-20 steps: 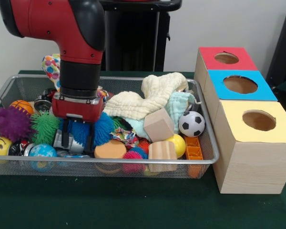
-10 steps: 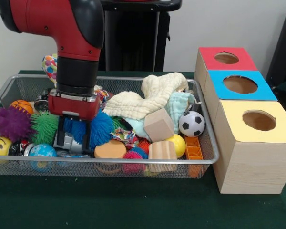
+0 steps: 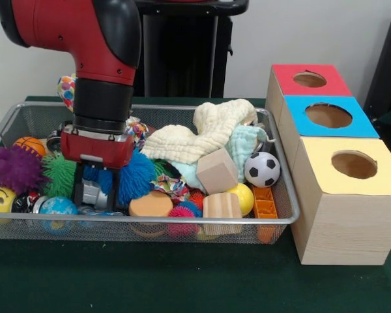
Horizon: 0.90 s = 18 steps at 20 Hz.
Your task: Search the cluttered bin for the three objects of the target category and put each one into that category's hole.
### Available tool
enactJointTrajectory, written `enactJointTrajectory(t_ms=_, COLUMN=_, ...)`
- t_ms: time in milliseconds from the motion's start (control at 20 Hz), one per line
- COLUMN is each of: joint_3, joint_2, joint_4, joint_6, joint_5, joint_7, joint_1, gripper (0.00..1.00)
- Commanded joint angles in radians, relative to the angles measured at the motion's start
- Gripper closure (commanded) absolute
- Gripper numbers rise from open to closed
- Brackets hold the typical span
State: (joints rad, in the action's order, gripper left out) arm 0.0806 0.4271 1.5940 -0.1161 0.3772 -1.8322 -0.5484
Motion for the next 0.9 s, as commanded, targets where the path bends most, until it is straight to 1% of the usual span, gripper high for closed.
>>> enactJointTrajectory(t_ms=50, joint_3=0.013, joint_2=-0.075, joint_4=0.039, joint_6=-0.094, joint_5=-0.075, joint_7=-0.225, joint_1=0.020, gripper=0.00)
enactJointTrajectory(t_ms=300, joint_3=-0.006, joint_2=-0.087, joint_4=0.043, joint_6=-0.119, joint_5=-0.107, joint_7=-0.216, joint_1=0.040, gripper=0.00)
enactJointTrajectory(t_ms=650, joint_3=-0.007, joint_2=-0.134, joint_4=0.016, joint_6=-0.155, joint_5=-0.138, joint_7=-0.206, joint_1=0.053, gripper=0.00)
enactJointTrajectory(t_ms=900, joint_3=-0.046, joint_2=-0.140, joint_4=0.014, joint_6=-0.150, joint_5=-0.168, joint_7=-0.189, joint_1=0.088, gripper=0.00)
